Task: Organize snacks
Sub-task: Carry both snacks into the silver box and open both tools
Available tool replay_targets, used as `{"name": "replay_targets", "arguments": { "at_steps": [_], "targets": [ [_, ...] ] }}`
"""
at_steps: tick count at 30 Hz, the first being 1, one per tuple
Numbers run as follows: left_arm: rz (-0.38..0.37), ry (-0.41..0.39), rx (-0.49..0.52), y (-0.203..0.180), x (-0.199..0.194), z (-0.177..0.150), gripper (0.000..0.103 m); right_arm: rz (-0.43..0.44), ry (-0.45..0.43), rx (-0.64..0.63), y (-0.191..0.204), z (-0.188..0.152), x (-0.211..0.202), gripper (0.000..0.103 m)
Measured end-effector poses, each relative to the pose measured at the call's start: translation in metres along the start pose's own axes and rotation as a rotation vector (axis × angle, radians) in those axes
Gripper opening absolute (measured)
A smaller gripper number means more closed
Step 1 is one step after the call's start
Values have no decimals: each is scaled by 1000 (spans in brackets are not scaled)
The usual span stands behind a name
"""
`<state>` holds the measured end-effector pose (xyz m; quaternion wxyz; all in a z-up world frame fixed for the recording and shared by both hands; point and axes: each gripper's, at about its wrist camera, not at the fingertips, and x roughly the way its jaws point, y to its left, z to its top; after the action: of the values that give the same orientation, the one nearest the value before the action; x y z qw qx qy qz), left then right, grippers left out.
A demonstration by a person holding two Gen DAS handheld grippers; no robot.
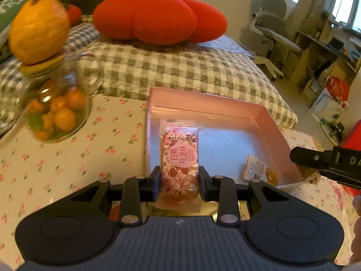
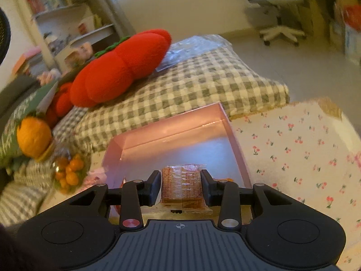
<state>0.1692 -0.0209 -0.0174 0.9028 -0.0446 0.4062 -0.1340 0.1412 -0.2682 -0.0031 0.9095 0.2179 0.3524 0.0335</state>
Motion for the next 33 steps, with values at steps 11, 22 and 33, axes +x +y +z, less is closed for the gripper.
{"name": "replay_targets", "arguments": {
  "at_steps": [11,22,33],
  "targets": [
    [-20,14,120,-29,44,19,30,-35,44,32,-18,21,49,36],
    [-28,24,177,-49,75,32,30,-83,46,-49,-14,42,87,36],
    [-21,37,225,-57,94,34,32,-95,54,-48,-25,49,109,37]
  ]
}}
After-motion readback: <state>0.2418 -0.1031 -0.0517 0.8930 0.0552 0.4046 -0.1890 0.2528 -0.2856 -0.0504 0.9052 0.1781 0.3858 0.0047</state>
